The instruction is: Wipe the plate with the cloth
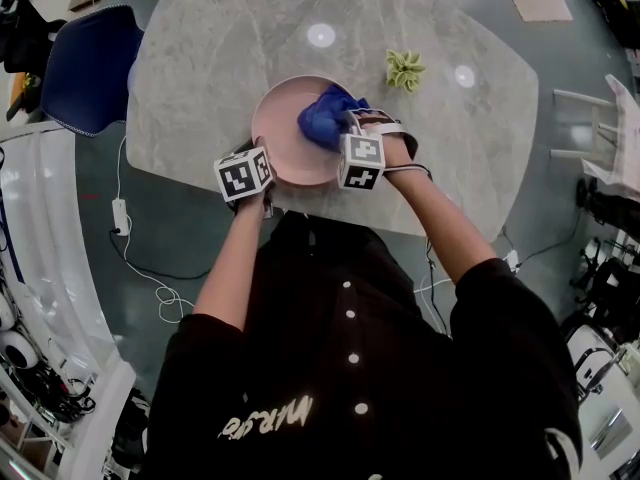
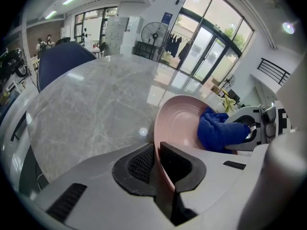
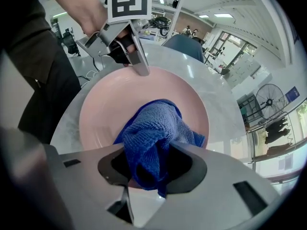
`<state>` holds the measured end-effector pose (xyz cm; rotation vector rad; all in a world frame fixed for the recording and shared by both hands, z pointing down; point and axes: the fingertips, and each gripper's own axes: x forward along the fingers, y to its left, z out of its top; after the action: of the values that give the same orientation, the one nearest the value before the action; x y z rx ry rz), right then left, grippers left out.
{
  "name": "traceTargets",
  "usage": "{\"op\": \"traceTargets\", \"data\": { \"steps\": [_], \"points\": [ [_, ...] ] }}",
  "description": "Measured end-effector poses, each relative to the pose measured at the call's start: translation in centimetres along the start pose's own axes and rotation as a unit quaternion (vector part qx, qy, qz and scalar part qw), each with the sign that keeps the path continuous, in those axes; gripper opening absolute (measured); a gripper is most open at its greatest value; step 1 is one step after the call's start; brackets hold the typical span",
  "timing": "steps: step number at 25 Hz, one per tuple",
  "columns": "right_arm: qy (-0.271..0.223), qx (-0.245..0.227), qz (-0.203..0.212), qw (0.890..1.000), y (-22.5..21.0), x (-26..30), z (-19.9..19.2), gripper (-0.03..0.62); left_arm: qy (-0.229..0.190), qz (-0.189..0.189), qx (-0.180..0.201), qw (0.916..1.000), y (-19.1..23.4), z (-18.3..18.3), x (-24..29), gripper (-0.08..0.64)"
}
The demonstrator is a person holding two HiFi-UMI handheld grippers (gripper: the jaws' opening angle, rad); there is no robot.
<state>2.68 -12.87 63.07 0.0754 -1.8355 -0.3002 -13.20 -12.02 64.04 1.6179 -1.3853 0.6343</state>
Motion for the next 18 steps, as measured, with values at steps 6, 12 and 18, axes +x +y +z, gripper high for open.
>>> {"op": "traceTargets", "data": {
  "steps": [6,12,18],
  "points": [
    [-0.003,0.016,-0.006,1.0,-0.1,0.0,-0.2,0.15,-0.002,-0.012,-0.01,0.9999,-0.1,0.0,0.0,0.051],
    [-0.034,0.092,0.001,0.995,-0.2,-0.8,0.6,0.15,0.008,-0.058,-0.063,0.9963,-0.1,-0.1,0.1,0.038],
    [-0.081,0.104,0.013,0.991,0.8,-1.6,4.6,0.15,0.014,-0.09,-0.099,0.9909,0.0,-0.3,0.2,0.032]
  ]
}}
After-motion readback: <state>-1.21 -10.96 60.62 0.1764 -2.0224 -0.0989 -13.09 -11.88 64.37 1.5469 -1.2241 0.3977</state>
